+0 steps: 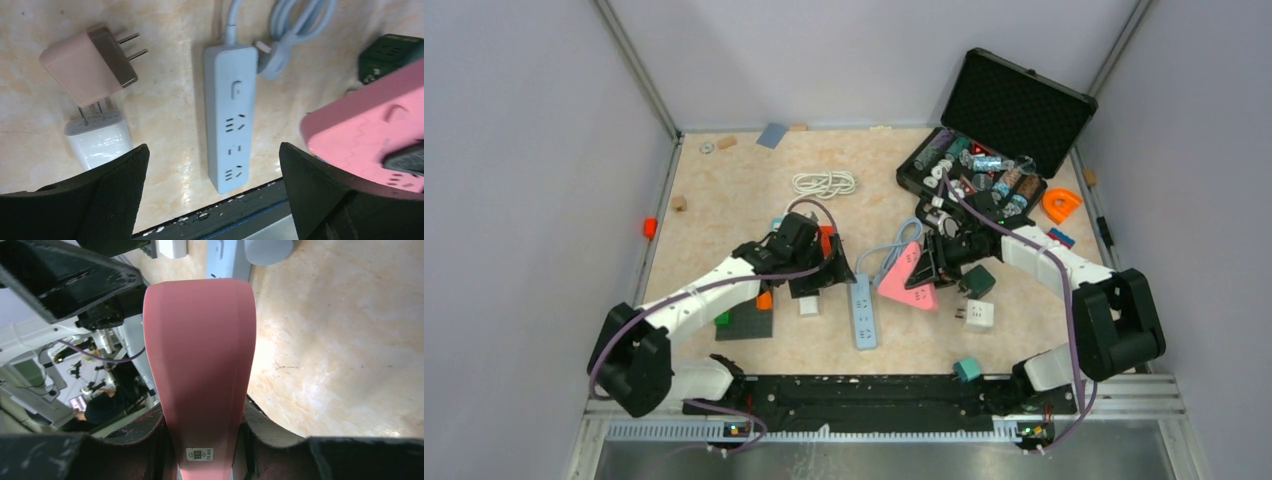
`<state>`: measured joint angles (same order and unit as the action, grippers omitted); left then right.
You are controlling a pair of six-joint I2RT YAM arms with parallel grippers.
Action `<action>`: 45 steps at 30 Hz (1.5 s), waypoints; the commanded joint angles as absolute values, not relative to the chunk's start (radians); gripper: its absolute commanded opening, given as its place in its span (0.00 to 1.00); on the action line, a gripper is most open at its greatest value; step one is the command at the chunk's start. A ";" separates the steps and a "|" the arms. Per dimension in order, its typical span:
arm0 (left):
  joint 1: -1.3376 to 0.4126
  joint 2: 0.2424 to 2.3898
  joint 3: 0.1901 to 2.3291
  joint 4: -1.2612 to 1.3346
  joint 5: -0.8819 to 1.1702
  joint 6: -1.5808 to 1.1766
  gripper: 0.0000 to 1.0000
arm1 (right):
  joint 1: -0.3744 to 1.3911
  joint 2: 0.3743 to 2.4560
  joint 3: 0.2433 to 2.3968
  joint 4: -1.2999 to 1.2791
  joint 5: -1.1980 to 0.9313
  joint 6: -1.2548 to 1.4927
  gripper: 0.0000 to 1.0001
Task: Insert the plug
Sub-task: Insert the plug into the socket.
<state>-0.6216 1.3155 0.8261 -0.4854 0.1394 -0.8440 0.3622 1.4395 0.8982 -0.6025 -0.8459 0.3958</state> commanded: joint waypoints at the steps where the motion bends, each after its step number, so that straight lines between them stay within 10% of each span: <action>1: -0.618 1.183 0.807 -0.378 0.146 -0.820 0.99 | 0.371 1.450 0.968 -0.523 -0.981 0.452 0.00; 18: -0.616 0.843 0.551 0.152 0.193 -0.955 0.99 | 0.370 1.483 0.893 -0.267 -1.137 0.647 0.00; 45: -0.616 0.889 0.540 0.202 0.226 -1.082 0.99 | 0.458 1.569 0.696 0.326 -1.132 0.859 0.00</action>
